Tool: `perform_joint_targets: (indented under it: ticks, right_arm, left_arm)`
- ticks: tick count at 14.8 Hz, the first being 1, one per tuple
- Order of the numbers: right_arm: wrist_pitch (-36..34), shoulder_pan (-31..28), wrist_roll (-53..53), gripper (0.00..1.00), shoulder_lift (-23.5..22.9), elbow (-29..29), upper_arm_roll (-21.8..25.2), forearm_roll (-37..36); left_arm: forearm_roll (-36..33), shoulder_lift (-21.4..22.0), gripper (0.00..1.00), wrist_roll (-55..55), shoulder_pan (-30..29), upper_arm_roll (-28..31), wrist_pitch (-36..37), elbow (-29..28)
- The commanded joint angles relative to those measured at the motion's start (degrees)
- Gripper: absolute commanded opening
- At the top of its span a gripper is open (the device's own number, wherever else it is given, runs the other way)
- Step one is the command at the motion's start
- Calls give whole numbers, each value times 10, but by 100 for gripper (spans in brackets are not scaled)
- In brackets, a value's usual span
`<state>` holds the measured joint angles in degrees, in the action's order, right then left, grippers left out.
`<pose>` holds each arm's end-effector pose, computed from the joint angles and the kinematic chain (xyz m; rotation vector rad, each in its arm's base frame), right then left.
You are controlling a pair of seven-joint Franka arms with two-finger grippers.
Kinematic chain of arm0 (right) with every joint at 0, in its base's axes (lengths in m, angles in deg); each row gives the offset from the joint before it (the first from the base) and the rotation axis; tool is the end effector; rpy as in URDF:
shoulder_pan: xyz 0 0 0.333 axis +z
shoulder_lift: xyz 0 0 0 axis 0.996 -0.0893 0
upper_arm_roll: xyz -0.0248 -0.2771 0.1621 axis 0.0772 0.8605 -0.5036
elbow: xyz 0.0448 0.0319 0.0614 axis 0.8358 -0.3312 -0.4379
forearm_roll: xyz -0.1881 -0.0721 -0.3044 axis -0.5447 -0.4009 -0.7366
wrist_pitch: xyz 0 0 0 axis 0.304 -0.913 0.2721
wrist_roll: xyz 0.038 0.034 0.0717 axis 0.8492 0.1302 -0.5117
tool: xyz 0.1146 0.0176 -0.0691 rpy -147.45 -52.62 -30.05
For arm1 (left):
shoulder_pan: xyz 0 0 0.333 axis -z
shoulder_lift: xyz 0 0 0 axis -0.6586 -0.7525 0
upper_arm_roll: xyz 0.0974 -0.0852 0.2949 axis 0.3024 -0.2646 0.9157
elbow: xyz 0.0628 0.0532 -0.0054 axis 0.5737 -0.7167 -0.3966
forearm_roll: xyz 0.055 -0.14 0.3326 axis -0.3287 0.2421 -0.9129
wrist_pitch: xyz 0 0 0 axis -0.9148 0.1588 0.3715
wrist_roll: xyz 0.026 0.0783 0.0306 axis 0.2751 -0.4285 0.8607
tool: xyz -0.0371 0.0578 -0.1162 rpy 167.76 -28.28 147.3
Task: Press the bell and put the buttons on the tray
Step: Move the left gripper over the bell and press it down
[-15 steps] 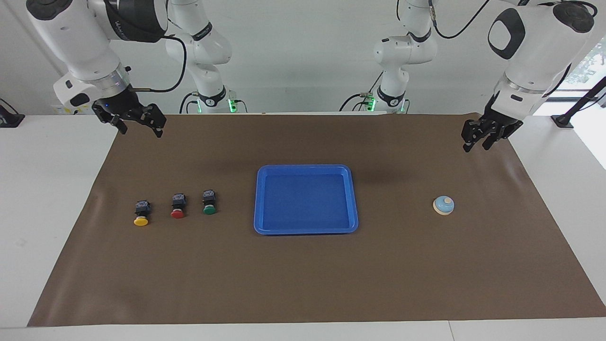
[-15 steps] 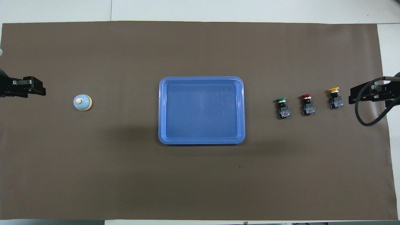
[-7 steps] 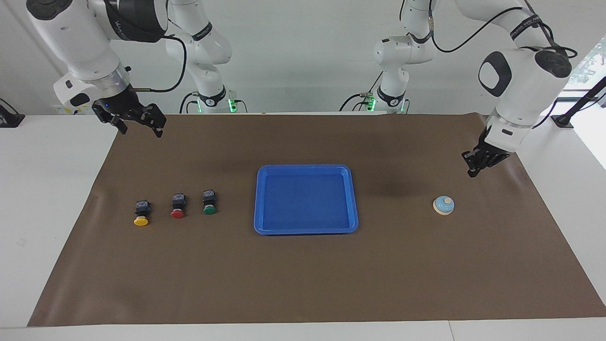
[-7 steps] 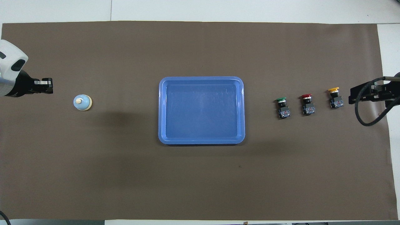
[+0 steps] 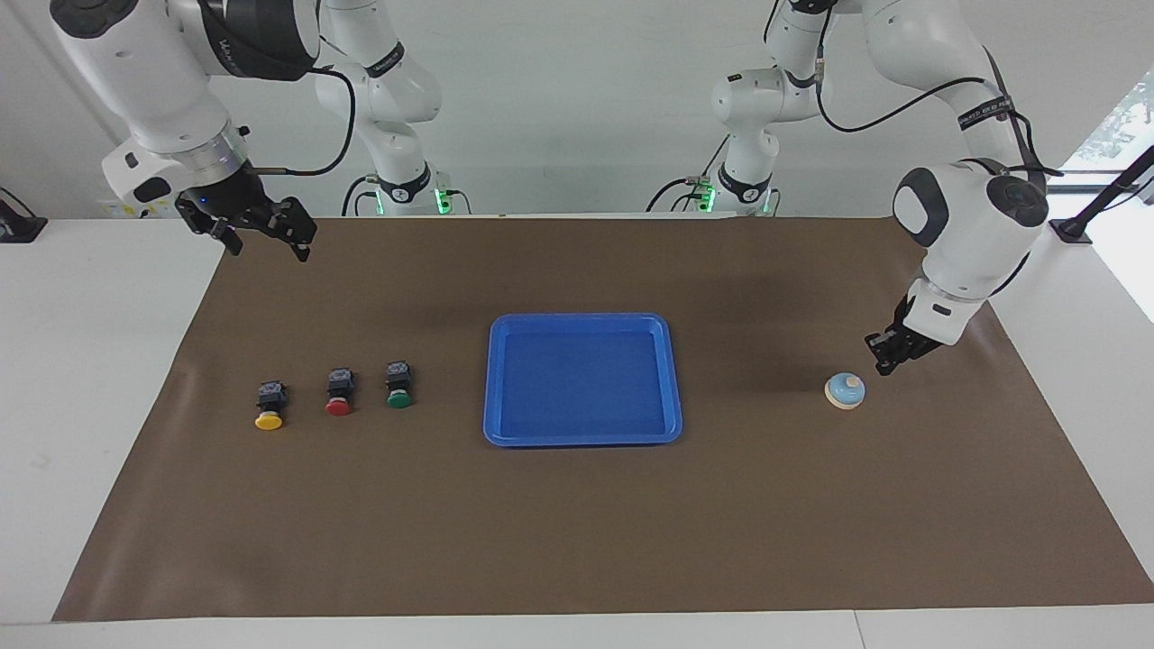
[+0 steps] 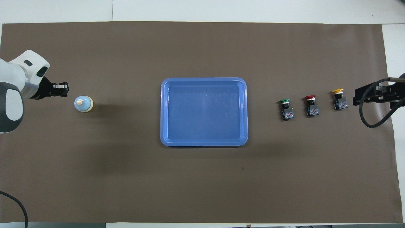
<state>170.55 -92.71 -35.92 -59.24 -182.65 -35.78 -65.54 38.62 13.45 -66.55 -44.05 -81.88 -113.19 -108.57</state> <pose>0.5152 -0.0259 0.5776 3.1045 -0.2003 -0.1236 0.5828 0.0171 0.3953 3.1281 0.1021 0.1071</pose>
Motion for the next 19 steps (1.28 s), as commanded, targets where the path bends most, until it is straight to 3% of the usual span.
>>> perform_joint_targets:
  ticks: [1,5,12,14,18,19]
  right_arm:
    - [-1,-3,3,100,12,-13,-2,4]
    - [-1,-3,3,100,12,-13,-2,4]
    - [-1,-3,3,100,12,-13,-2,4]
    - [-1,-3,3,100,12,-13,-2,4]
    - [-1,-3,3,100,12,-13,-2,5]
    - [-1,-3,3,100,12,-13,-2,4]
  left_arm:
    - [4,-1,0,-8,3,0,-33,-31]
    - [4,1,0,-9,4,0,-94,-89]
    - [3,-25,0,-9,12,1,-118,-98]
    - [3,-23,0,-10,11,1,-80,-75]
    - [3,-3,0,-9,12,0,64,12]
    - [2,7,28,-10,13,0,98,30]
